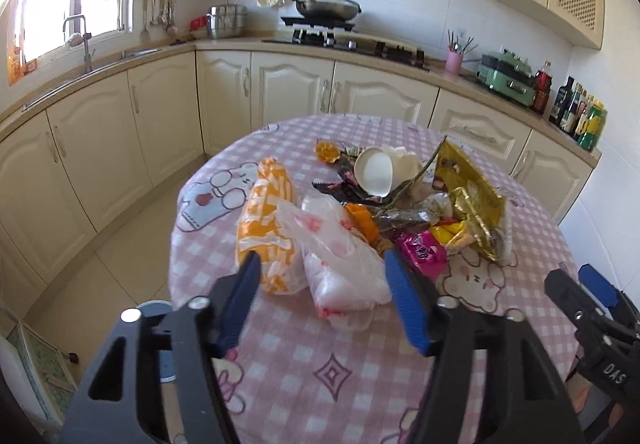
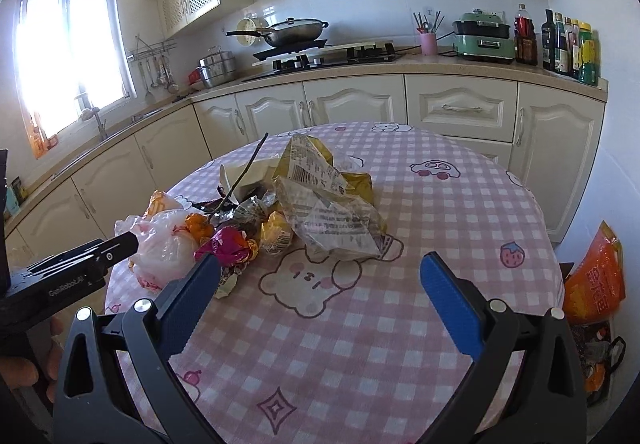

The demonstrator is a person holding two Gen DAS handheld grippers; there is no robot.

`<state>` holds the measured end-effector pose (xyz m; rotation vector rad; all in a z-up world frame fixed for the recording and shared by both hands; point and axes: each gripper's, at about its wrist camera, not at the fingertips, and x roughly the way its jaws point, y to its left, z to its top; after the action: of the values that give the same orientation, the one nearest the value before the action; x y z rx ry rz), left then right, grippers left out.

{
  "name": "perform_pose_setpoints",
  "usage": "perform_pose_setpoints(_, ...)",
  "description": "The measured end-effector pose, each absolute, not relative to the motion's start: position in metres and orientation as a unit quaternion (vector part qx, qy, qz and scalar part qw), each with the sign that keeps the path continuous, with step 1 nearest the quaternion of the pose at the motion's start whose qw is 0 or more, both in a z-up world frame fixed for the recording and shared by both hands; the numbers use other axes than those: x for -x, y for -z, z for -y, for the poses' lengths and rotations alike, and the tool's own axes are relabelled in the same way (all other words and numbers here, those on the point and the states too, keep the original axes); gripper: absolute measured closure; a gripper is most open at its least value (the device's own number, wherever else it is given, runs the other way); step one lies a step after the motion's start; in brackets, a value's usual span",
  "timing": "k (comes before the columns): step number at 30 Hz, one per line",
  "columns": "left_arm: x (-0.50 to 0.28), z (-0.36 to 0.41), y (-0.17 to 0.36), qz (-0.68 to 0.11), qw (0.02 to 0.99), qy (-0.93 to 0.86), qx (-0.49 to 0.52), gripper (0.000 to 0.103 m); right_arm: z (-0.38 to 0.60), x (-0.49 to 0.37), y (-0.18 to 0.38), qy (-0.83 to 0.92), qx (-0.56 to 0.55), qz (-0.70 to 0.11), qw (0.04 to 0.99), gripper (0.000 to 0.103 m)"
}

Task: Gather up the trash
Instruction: 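Reach the right tool to the gold snack bag and close on it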

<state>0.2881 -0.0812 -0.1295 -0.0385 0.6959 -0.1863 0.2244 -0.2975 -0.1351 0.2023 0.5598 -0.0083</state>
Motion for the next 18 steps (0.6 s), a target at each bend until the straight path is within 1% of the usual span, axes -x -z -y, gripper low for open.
perform_pose_setpoints(1, -0.295, 0.084, 0.133, -0.346, 0.933, 0.095, 0.019, 0.061, 0.298, -0.230, 0.136, 0.002, -0.099, -0.278, 0.955, 0.007)
perform_pose_setpoints(2, -0.300, 0.084, 0.136, -0.352, 0.930, 0.099, 0.022, 0.074, 0.300, -0.234, 0.136, 0.001, -0.098, -0.278, 0.955, 0.007)
perform_pose_setpoints(3, -0.304, 0.085, 0.138, -0.357, 0.928, 0.106, 0.026, 0.082, 0.301, -0.240, 0.136, 0.000, -0.096, -0.277, 0.956, 0.007)
perform_pose_setpoints(4, -0.306, 0.085, 0.140, -0.358, 0.926, 0.115, 0.030, 0.095, 0.301, -0.246, 0.136, 0.001, -0.092, -0.275, 0.957, 0.007)
perform_pose_setpoints(8, -0.300, 0.088, 0.135, -0.335, 0.932, 0.137, 0.029, 0.101, 0.303, -0.271, 0.136, 0.000, -0.086, -0.274, 0.958, 0.009)
perform_pose_setpoints(10, -0.293, 0.088, 0.127, -0.323, 0.934, 0.150, 0.032, 0.101, 0.301, -0.284, 0.139, -0.002, -0.077, -0.285, 0.955, 0.017)
perform_pose_setpoints(11, -0.289, 0.089, 0.122, -0.316, 0.935, 0.155, 0.032, 0.101, 0.300, -0.291, 0.141, -0.003, -0.072, -0.292, 0.954, 0.029)
perform_pose_setpoints(12, -0.285, 0.090, 0.118, -0.309, 0.937, 0.160, 0.031, 0.101, 0.300, -0.297, 0.143, -0.002, -0.069, -0.304, 0.950, 0.043)
perform_pose_setpoints(13, -0.281, 0.091, 0.113, -0.301, 0.939, 0.165, 0.031, 0.101, 0.299, -0.302, 0.146, -0.007, -0.068, -0.310, 0.948, 0.052)
perform_pose_setpoints(14, -0.277, 0.092, 0.107, -0.291, 0.941, 0.171, 0.031, 0.101, 0.299, -0.306, 0.147, -0.009, -0.065, -0.317, 0.946, 0.071)
perform_pose_setpoints(15, -0.272, 0.091, 0.102, -0.284, 0.942, 0.176, 0.033, 0.102, 0.299, -0.308, 0.149, -0.010, -0.061, -0.323, 0.944, 0.080)
perform_pose_setpoints(16, -0.267, 0.090, 0.096, -0.275, 0.943, 0.184, 0.037, 0.102, 0.301, -0.307, 0.148, -0.014, -0.064, -0.321, 0.945, 0.083)
perform_pose_setpoints(17, -0.262, 0.089, 0.090, -0.269, 0.943, 0.193, 0.041, 0.102, 0.304, -0.303, 0.146, -0.012, -0.068, -0.314, 0.947, 0.090)
perform_pose_setpoints(18, -0.258, 0.088, 0.085, -0.262, 0.943, 0.201, 0.045, 0.102, 0.306, -0.296, 0.140, -0.004, -0.068, -0.301, 0.951, 0.094)
